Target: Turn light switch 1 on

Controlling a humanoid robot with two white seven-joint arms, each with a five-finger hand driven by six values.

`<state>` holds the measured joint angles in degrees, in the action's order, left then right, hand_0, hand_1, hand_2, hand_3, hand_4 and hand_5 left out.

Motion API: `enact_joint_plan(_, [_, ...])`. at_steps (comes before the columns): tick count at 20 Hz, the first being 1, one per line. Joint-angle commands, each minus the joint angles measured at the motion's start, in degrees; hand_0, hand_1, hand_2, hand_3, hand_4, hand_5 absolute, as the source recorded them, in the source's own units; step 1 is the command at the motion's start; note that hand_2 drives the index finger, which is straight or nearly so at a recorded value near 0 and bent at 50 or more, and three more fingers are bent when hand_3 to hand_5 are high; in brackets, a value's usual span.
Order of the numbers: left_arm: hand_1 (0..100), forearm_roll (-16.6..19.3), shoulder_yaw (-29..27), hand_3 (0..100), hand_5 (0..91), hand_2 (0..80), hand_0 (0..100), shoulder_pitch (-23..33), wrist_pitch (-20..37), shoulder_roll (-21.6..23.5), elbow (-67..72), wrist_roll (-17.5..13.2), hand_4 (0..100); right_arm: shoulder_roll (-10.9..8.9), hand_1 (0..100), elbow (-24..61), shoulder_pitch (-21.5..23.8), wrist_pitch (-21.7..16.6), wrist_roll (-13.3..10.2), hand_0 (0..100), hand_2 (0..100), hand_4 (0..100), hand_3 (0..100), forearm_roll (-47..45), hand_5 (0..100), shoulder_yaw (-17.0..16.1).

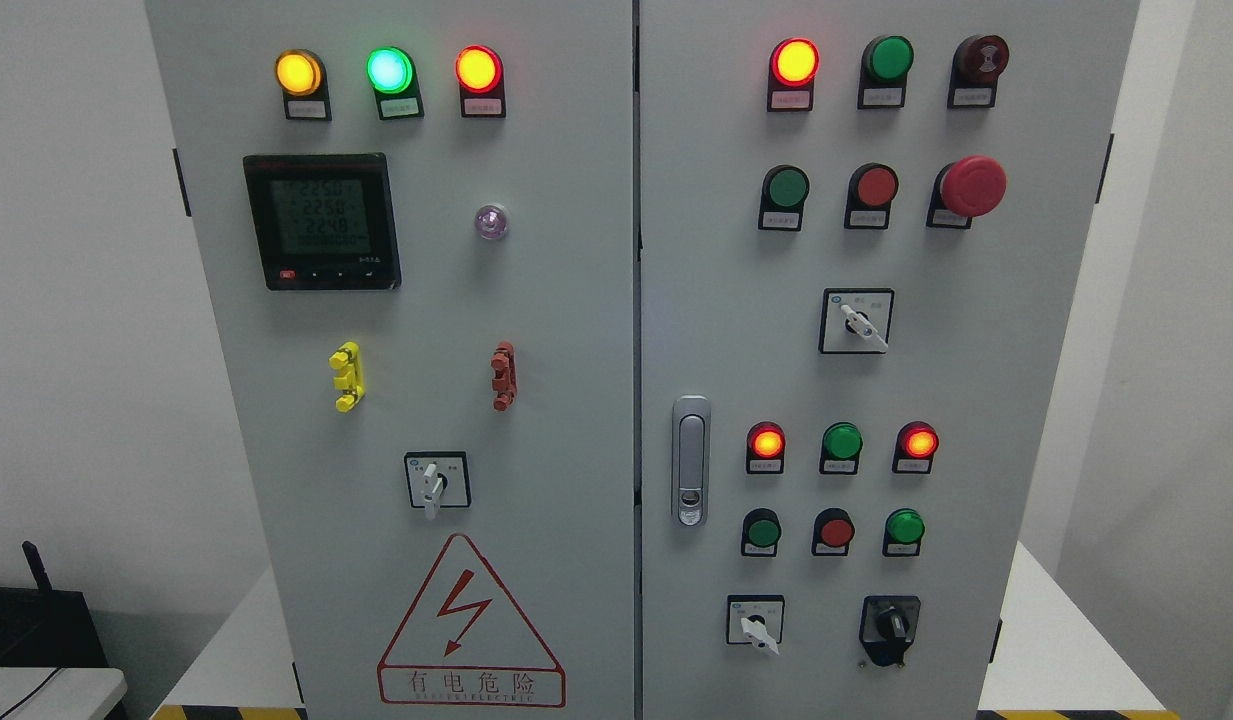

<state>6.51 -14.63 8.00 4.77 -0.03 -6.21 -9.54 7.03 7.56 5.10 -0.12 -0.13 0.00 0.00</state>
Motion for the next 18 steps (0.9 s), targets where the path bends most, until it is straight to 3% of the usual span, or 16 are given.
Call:
enact_joint_plan(1, [6, 0.00, -0.05, 0, 0.0, 0.0, 36, 0.00, -0.03, -1.91, 0.05, 0.23, 0, 0.00, 39, 0.00, 0.00, 0.03, 0.04, 12, 0, 0, 0, -1.50, 0, 1.14])
enact_joint_plan(12, [6, -0.09, -0.14, 0, 0.0, 0.0, 36, 0.09, 0.15, -2.00, -0.12, 1.01, 0, 0.00, 39, 0.00, 0.00, 0.03, 0.04, 12, 0, 0, 0, -1.50, 0, 1.14])
enact_joint_plan(15, [6, -2.10, 0.21, 0, 0.0, 0.0, 36, 0.26, 0.23, -2.00, -0.91, 1.55, 2, 0.00, 39, 0.00, 0.00, 0.03, 0.04, 12, 0, 0, 0, -1.50, 0, 1.14])
enact_joint_plan(18, [6, -2.20, -0.83, 0, 0.0, 0.0, 36, 3.41, 0.76, -1.12, -7.31, 1.63, 3, 0.00, 39, 0.00, 0.00, 0.03, 0.04, 12, 0, 0, 0, -1.50, 0, 1.14])
